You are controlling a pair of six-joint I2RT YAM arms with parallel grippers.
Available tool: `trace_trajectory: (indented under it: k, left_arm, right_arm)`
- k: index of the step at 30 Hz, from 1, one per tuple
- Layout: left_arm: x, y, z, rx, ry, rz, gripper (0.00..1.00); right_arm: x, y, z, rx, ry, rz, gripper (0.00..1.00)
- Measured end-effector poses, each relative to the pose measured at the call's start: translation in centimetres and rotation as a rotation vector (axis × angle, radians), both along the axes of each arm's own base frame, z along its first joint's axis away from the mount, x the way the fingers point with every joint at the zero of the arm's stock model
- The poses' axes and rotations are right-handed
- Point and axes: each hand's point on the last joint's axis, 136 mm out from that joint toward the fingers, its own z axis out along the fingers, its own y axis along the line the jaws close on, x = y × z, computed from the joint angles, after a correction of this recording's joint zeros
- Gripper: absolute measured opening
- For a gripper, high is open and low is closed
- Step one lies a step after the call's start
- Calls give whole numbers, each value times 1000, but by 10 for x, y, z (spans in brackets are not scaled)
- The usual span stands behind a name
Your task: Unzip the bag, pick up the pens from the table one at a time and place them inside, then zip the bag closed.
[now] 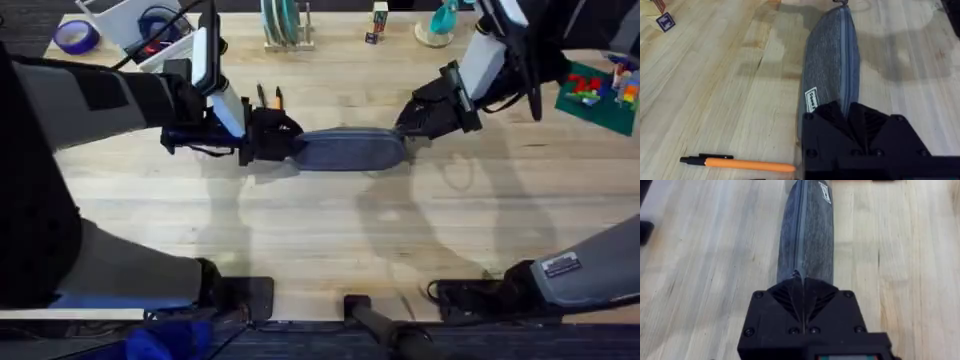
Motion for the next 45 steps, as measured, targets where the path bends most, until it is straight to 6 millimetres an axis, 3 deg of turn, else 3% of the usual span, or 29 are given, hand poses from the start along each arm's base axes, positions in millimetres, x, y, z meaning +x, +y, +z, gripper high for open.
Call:
trace_trajectory:
  k: [20, 34, 45]
  left_arm:
    - [0, 0, 0, 2, -3, 0, 42]
    - [0, 0, 0, 2, -2, 0, 42]
    - [0, 0, 0, 2, -2, 0, 42]
  right_arm:
    - [1, 14, 11, 81, -17, 10, 29]
    - [-2, 69, 13, 108, -114, 143, 29]
    - [2, 98, 7, 128, -112, 160, 30]
